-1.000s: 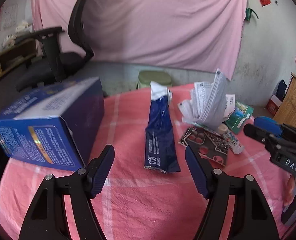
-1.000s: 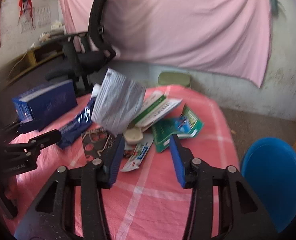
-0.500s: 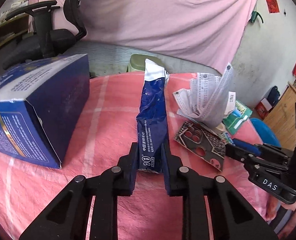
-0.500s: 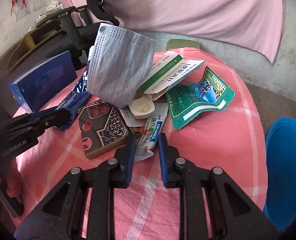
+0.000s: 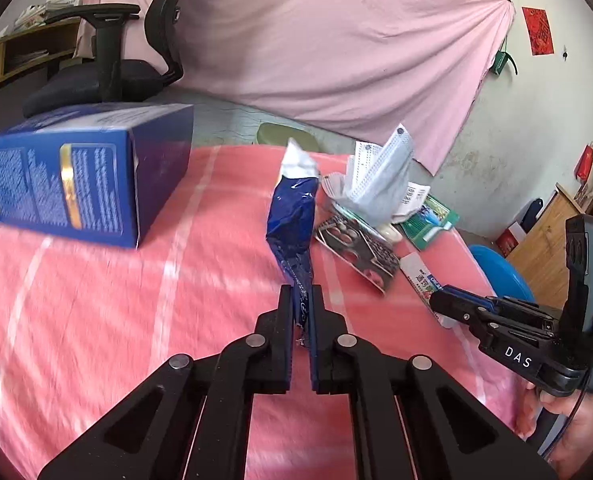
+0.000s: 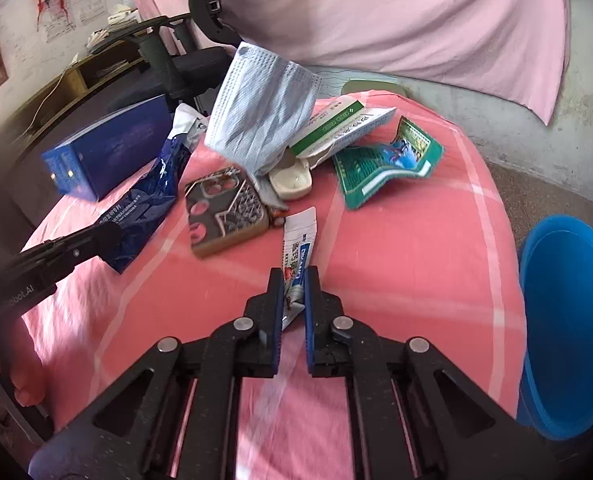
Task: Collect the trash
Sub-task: 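Carry the snack bag and toothpaste tube over the blue bucket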
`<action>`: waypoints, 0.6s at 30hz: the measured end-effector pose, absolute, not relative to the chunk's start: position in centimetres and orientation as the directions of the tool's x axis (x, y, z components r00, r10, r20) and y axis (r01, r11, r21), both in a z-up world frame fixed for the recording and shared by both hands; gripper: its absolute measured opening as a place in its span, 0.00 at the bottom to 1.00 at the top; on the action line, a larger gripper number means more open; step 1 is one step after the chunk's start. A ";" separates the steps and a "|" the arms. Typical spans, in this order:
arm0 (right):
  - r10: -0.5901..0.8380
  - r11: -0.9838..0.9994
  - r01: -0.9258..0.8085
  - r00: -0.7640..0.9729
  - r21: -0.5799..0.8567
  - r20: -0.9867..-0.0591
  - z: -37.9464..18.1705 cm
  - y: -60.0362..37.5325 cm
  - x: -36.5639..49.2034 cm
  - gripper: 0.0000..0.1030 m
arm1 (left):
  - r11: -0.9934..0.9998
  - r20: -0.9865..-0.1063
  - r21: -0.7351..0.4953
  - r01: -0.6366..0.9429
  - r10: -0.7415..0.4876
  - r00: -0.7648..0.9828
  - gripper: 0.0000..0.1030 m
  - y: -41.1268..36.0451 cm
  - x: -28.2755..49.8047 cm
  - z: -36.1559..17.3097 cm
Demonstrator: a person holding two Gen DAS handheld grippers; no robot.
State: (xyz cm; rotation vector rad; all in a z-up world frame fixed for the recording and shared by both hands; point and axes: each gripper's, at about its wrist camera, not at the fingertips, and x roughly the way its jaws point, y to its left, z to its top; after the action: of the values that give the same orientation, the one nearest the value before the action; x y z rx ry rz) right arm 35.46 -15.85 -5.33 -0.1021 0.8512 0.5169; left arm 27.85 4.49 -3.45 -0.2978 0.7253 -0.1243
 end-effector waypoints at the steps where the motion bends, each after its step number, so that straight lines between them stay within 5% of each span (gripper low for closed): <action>1: 0.398 0.872 -0.475 0.550 0.117 -0.734 -5.2 -16.0 35.2 0.33 | 0.952 -0.628 -0.307 0.007 -0.208 0.750 0.03 4.4 27.5 -3.3; 9: 0.443 0.873 -0.473 0.660 0.122 -0.607 -2.7 -18.0 31.9 0.33 | 0.970 -0.494 -0.242 -0.017 -0.109 0.863 0.00 2.5 22.8 -0.6; 18: 0.431 0.902 -0.425 0.875 0.074 -0.221 2.9 -22.8 26.4 0.33 | 0.981 -0.259 -0.157 0.115 -0.153 0.954 0.00 -3.5 20.7 4.3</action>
State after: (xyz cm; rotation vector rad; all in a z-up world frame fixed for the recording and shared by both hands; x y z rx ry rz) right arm 26.38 -22.82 2.88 0.0232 0.2360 0.4468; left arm 20.68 -3.48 4.27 -0.1408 0.2736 -0.1369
